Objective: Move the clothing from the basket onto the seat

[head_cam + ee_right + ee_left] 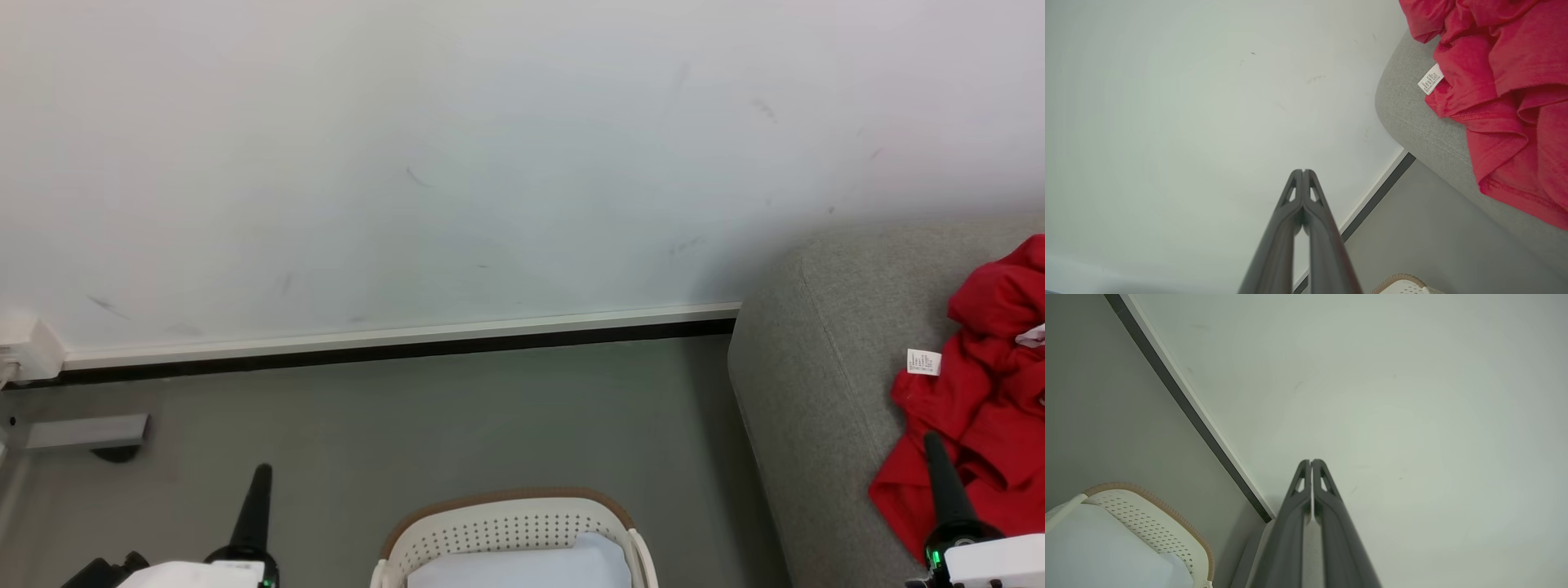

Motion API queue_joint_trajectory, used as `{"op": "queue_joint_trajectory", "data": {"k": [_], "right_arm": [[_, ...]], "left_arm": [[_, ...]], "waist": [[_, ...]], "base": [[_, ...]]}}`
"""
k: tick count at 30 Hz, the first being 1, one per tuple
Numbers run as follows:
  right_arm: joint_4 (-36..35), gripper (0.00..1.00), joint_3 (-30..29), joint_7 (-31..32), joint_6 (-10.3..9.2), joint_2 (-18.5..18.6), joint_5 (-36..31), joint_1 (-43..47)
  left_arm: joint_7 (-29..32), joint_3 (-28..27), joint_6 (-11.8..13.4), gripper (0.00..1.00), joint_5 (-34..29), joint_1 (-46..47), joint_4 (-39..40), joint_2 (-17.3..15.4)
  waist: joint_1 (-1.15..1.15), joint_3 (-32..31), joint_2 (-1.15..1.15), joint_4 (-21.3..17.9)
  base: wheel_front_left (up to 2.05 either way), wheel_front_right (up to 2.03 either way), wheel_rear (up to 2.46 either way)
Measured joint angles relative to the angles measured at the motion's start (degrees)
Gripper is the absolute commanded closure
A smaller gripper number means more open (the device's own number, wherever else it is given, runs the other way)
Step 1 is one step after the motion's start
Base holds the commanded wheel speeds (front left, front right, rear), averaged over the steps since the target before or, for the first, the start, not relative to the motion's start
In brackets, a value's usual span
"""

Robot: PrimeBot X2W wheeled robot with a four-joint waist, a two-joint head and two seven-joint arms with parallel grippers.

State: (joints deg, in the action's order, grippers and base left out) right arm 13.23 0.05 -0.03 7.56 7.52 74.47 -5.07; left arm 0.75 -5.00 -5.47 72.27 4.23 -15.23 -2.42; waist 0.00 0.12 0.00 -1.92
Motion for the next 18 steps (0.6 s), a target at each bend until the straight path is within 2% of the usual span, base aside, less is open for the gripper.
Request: {"op": "queue_joint_trajectory", "data": {"k": [18], "right_arm": [[0.3,1.0,-2.3,2.5,0.0,-1.7,7.5,-0.5]], "left_arm": [[2.3,-0.5,-0.6,1.0,8.1,0.6,0.5,-0.1]], "waist": [[0.0,0.0,0.0,0.7]], "base": [[0.0,0.0,0.0]]}}
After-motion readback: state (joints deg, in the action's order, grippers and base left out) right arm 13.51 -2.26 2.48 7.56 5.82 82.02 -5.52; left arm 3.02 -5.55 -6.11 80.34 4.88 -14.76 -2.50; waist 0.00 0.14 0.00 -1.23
